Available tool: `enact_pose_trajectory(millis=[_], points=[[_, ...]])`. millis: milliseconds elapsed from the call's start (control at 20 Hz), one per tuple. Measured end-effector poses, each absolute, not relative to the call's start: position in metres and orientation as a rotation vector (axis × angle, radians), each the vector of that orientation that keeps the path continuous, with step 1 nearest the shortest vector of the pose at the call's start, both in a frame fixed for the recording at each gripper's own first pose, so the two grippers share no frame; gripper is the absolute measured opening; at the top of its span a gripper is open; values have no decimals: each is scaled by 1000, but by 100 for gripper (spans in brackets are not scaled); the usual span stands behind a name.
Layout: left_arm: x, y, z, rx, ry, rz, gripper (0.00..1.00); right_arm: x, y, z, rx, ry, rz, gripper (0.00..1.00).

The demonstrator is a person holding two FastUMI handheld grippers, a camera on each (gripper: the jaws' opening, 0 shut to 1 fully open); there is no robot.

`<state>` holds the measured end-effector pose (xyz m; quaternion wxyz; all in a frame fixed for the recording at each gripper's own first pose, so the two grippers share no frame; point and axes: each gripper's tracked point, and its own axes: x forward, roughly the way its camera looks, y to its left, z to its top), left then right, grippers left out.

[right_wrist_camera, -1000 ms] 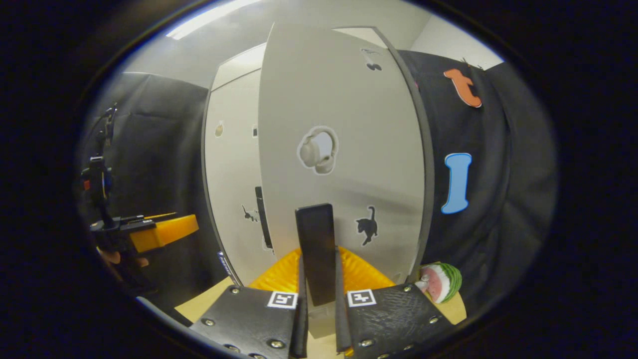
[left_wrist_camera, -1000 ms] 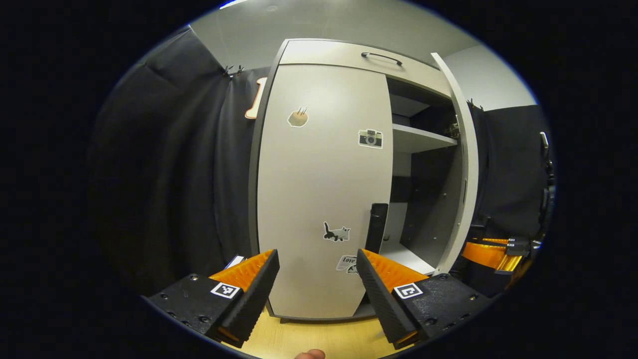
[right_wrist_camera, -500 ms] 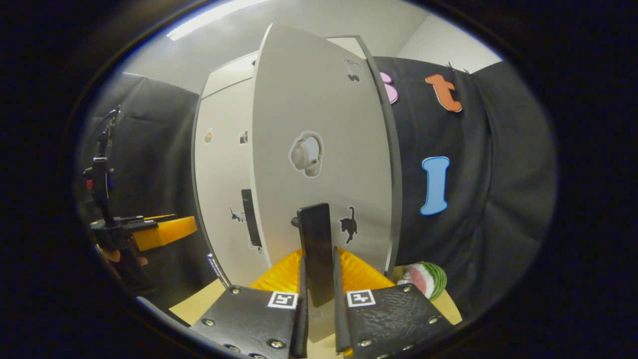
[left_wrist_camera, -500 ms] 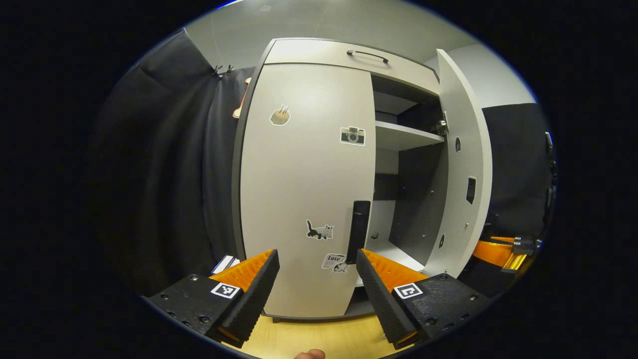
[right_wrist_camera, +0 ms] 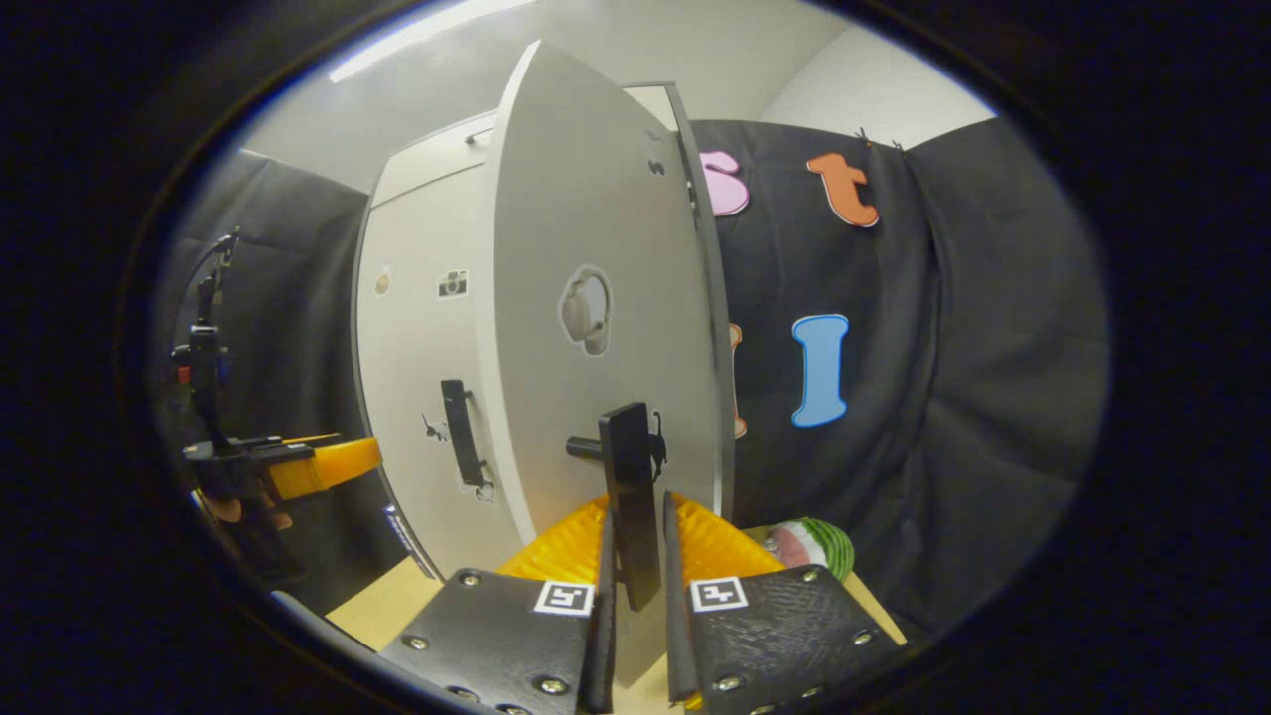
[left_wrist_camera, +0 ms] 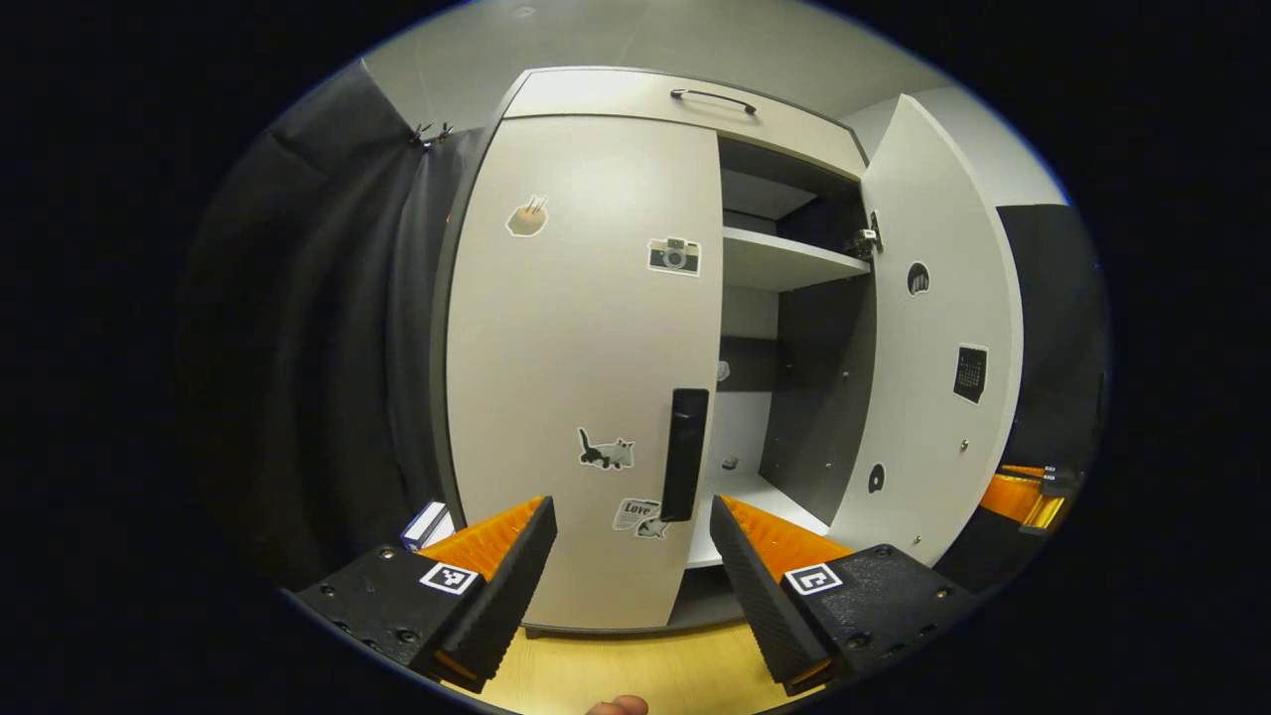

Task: Open the right door of the double-door shoe cabinet with the right hand, and open the left door with the left hand.

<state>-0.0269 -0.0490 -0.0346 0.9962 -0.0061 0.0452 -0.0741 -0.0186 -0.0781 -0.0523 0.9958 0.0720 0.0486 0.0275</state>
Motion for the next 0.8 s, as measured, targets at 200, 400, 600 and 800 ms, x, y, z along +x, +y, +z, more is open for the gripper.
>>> enact_pose_trajectory(millis=[200,400,600,800], points=[[-26,-58,-36,-9,93,-147,96,-19,-87,-52,146,89,43,21],[-23,-64,-39,-12,101,-137,96,-22,-108,-55,182,97,16,21],[-21,-70,-41,-15,105,-132,96,-25,-159,-57,196,79,-104,8],[-16,-72,-44,0,111,-125,96,-29,-168,-57,272,77,-74,2]])
